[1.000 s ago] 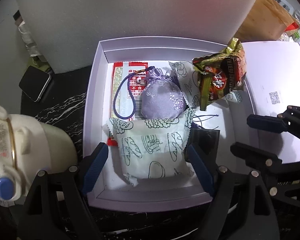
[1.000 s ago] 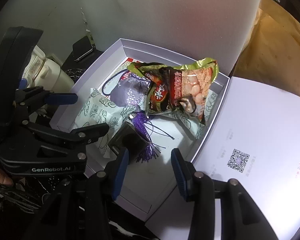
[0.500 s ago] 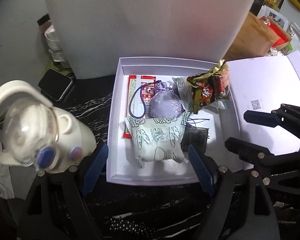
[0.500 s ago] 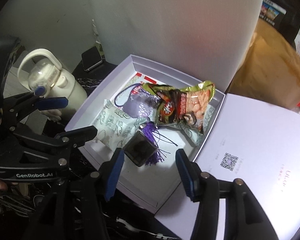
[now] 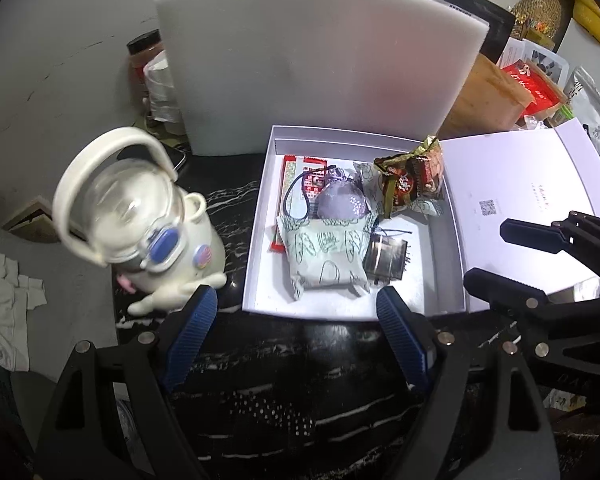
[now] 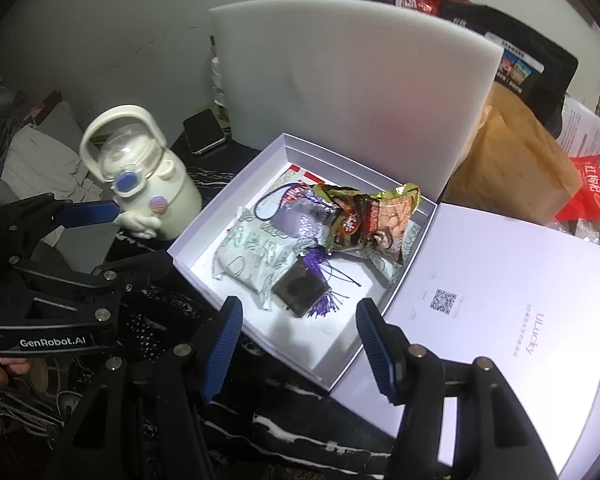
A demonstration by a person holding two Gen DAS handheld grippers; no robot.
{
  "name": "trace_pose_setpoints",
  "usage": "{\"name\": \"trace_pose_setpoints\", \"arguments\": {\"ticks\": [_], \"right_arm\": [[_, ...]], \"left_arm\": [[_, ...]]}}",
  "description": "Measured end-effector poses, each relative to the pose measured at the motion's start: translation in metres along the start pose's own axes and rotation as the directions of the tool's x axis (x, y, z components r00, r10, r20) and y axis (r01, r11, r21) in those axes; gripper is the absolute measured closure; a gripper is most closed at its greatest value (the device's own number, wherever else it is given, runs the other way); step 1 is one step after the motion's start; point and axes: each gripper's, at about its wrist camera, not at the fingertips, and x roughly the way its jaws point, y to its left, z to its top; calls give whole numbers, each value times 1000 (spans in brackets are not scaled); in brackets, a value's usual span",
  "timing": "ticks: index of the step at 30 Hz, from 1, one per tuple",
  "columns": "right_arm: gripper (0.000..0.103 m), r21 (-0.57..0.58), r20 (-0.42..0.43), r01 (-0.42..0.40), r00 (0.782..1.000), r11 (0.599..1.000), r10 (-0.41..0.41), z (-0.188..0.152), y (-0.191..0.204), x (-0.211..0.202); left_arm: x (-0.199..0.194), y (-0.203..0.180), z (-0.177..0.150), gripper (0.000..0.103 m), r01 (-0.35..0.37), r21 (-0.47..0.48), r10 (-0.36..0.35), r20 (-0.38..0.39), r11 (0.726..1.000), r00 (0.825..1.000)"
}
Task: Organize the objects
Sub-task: 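Lower the white bag into the box with left tool while right tool lowers the holder, then open both tools and withdraw them from the box toward the table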
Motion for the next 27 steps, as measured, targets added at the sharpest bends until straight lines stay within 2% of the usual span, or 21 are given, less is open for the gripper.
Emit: {"name": "trace_pose_setpoints", "arguments": {"ticks": [15,27], "right_arm": [[43,-58,48,-6,999,998,9,-32,48,-43],[43,-98,41,-33,998,995,38,-68,85,-62]], "left_arm": [[-63,11,-64,22,-32,-43,34,47,999,998],[-93,16,-129,22,-59,-109,62,26,992,998]]}}
